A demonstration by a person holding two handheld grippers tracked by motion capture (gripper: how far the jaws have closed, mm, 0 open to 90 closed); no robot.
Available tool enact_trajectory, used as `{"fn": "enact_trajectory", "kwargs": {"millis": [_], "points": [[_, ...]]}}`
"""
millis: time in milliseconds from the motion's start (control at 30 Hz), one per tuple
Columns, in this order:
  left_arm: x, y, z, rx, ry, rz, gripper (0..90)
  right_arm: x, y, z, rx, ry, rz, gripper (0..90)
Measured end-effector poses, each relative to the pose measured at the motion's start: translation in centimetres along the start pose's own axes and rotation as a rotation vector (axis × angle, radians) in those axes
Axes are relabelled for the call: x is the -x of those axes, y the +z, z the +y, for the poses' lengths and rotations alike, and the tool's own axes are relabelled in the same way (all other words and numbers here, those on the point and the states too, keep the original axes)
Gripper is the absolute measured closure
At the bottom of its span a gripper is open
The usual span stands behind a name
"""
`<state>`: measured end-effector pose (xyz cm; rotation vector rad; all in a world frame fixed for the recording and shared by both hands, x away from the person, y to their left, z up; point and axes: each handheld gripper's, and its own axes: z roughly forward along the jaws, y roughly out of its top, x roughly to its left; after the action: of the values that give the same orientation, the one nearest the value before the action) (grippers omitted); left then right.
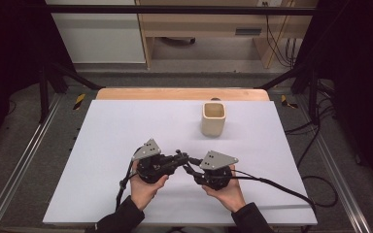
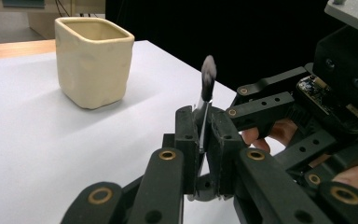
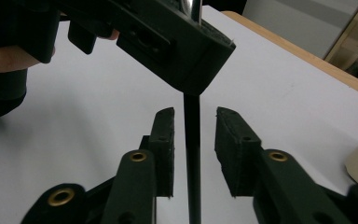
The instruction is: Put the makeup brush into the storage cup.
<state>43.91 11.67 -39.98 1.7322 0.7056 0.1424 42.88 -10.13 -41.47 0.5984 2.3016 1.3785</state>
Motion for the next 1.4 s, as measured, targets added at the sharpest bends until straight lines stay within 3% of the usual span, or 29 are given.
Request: {"fn": "enact_trajectory", "kwargs": {"millis": [300, 567, 733, 1000, 1200, 1400], "points": [[0.1, 0.3, -0.2, -0.013, 0.004, -0.009, 83.8, 0.0, 0.0, 0.0, -0.005, 0.000, 0.019, 82.1], [-0.1, 0.3, -0.2, 0.000, 0.000, -0.037, 81.9, 0.0, -0.1, 0.0, -0.004, 0.007, 0.036, 83.7], [-0.2, -0.1, 0.1, 0.028, 0.014, -0.042, 69.7, 0.2, 0.0, -0.1, -0.019, 0.016, 0.030, 83.7], [-1.0, -1.5, 0.6, 0.057, 0.028, -0.012, 37.7, 0.8, -0.5, -0.1, -0.018, 0.039, 0.004, 83.7], [-1.8, -3.0, 0.9, 0.074, 0.044, 0.017, 27.0, 1.4, -1.2, 0.0, -0.005, 0.057, -0.021, 83.7], [-2.3, -4.0, 1.1, 0.045, 0.054, 0.039, 15.2, 2.3, -2.2, -0.1, 0.015, 0.072, -0.051, 83.6]]}}
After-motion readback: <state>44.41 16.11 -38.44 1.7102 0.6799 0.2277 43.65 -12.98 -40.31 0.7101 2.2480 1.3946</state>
